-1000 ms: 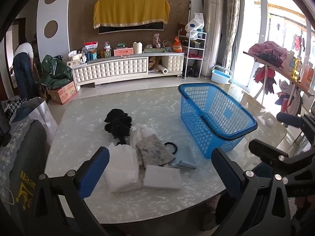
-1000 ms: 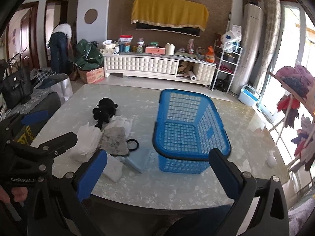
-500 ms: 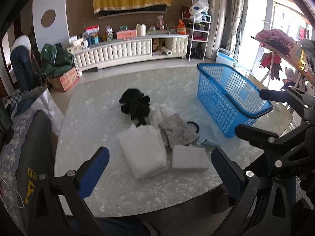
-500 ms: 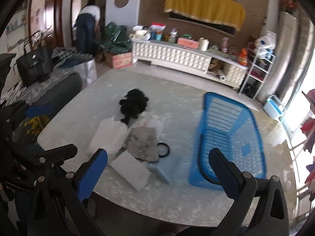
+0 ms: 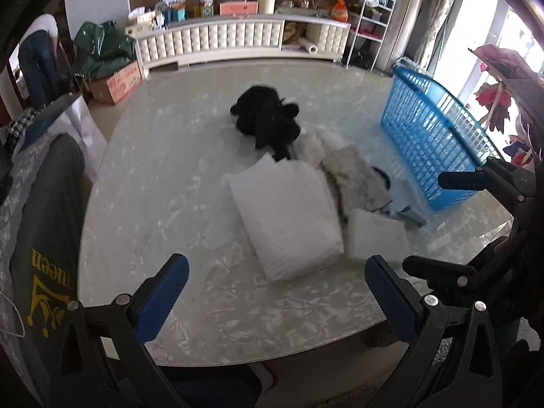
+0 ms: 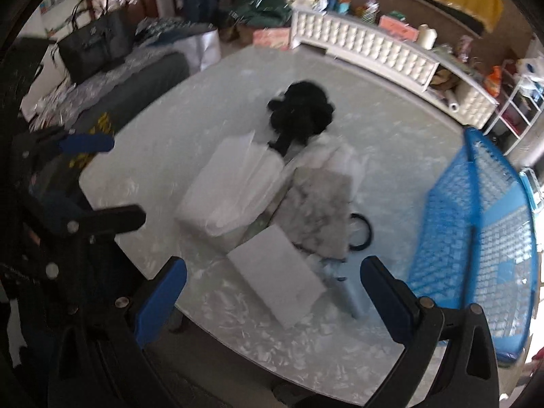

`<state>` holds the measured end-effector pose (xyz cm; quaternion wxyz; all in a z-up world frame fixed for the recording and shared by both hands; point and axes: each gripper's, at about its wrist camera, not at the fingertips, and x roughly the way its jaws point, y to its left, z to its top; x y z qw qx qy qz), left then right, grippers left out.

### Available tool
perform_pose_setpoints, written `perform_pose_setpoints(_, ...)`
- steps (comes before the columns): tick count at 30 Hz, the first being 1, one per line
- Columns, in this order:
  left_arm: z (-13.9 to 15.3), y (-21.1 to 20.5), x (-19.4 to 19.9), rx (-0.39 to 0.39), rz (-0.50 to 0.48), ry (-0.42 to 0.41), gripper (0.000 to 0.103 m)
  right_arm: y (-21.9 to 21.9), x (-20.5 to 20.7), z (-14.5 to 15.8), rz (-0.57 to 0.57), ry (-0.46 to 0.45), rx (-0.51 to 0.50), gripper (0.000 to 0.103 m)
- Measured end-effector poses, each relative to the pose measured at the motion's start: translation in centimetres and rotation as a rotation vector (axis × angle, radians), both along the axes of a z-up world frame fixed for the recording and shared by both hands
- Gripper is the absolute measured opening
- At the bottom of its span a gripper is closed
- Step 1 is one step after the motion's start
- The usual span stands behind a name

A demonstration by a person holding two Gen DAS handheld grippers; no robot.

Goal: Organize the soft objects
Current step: 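Grasp the small white sponge pad with the right gripper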

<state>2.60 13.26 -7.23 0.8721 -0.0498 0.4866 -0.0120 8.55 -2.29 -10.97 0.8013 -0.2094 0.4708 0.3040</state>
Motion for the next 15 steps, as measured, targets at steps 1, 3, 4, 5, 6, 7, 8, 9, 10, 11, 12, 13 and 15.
perform_pose_setpoints(1,-0.6,0.2,0.3,-0.006,-0.002,0.014,0.103,0.3,0.2,-0.4,0.008,0.007,-0.009,0.103)
perform_pose_setpoints(3,-1.4,0.3,0.6,-0.011,-0.006,0.03,0.103,0.6,0.6,-1.3,0.023,0.031,-0.02,0.103)
perform_pose_setpoints(4,-2.0,0.4,0.8,-0.015,-0.008,0.039,0.103,0.6,0.9,-1.7,0.027,0.042,-0.024,0.103)
perform_pose_setpoints(5,-2.5,0.4,1.0,-0.02,-0.012,0.047,0.103,0.8,1.2,-2.3,0.034,0.055,-0.033,0.103)
perform_pose_setpoints(6,-2.8,0.4,1.2,-0.024,-0.014,0.054,0.103,0.8,1.4,-2.8,0.039,0.069,-0.043,0.102)
perform_pose_setpoints(7,-3.3,0.4,1.4,-0.03,-0.017,0.062,0.103,0.8,1.6,-3.2,0.043,0.08,-0.054,0.098)
perform_pose_setpoints(8,-3.6,0.4,1.6,-0.032,-0.018,0.069,0.103,0.9,1.8,-3.7,0.045,0.088,-0.074,0.096)
perform_pose_setpoints(9,-3.9,0.3,1.9,-0.033,-0.019,0.075,0.103,0.8,2.1,-4.1,0.046,0.094,-0.089,0.093)
perform_pose_setpoints(10,-4.1,0.4,2.1,-0.033,-0.02,0.08,0.103,0.8,2.2,-4.5,0.046,0.102,-0.094,0.092)
perform_pose_setpoints(11,-4.4,0.4,2.3,-0.035,-0.021,0.083,0.103,0.7,2.5,-4.9,0.043,0.118,-0.1,0.092)
perform_pose_setpoints(12,-4.5,0.4,2.3,-0.04,-0.021,0.086,0.103,0.6,2.7,-5.2,0.042,0.132,-0.101,0.091)
perform_pose_setpoints(13,-4.7,0.5,2.4,-0.046,-0.021,0.088,0.103,0.5,2.8,-5.5,0.045,0.147,-0.102,0.089)
perform_pose_setpoints(15,-4.9,0.6,2.5,-0.052,-0.017,0.092,0.103,0.5,2.9,-6.0,0.058,0.167,-0.106,0.086)
